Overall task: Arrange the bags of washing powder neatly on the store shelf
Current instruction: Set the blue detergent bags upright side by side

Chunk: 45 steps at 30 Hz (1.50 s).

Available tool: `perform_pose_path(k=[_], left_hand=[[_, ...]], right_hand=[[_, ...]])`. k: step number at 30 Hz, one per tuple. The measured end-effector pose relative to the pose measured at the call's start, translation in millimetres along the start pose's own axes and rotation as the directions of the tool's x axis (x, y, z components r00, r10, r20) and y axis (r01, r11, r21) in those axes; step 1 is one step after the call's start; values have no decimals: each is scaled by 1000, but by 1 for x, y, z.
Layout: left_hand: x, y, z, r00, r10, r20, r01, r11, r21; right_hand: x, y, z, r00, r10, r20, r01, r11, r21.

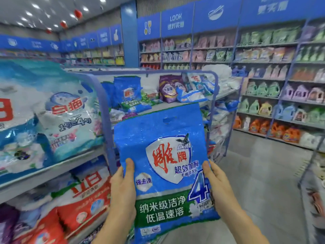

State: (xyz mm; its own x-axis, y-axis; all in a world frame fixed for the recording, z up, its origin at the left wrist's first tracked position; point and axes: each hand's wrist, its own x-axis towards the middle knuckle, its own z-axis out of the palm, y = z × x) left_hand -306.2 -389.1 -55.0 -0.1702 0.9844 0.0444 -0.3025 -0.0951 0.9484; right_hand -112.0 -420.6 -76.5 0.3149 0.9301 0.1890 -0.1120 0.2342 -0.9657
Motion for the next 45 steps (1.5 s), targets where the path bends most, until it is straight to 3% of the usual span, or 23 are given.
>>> perform_pose_path(k=[2,7,12,17,21,27,30,33,36,39,42,44,45], left_hand=[[16,-5,30,999,9,-44,-10,1000,-11],[67,-8,92,995,71,-76,-73,997,-26],[126,-7,148,989,141,-54,-139,990,27],[206,5,186,992,113,-51,-109,992,68],[267,19,208,990,134,53,-132,991,-31],[344,37,205,980,184,80,-198,951,239],[372,42,199,987,155,-39,-129,916,379],[399,37,194,990,48,-134,30,852,522],[422,24,191,980,18,-196,109,780,616],[438,15,192,942,172,-287,65,746,662],[446,11,189,884,298,-360,52,704,708],[450,5,184,878,276,-391,125,656,744],[453,-1,181,880,257,-400,174,610,773]], right_hand=[[37,3,-26,995,83,50,-84,996,38],[112,19,-64,966,122,226,-116,992,-39],[192,16,-65,973,20,229,22,984,-179],[286,10,-55,974,-86,208,117,983,-143],[362,7,-41,975,-86,206,123,976,-177],[461,1,-6,954,-128,271,160,982,-101],[510,3,18,920,-147,364,172,984,-38],[554,15,49,889,-100,446,89,995,45],[584,30,78,843,-49,535,25,998,52],[603,43,102,778,-16,628,-29,998,60],[626,52,119,618,113,778,-90,993,-73],[640,60,128,480,244,843,-79,969,-235],[644,65,131,450,293,844,-60,952,-299]])
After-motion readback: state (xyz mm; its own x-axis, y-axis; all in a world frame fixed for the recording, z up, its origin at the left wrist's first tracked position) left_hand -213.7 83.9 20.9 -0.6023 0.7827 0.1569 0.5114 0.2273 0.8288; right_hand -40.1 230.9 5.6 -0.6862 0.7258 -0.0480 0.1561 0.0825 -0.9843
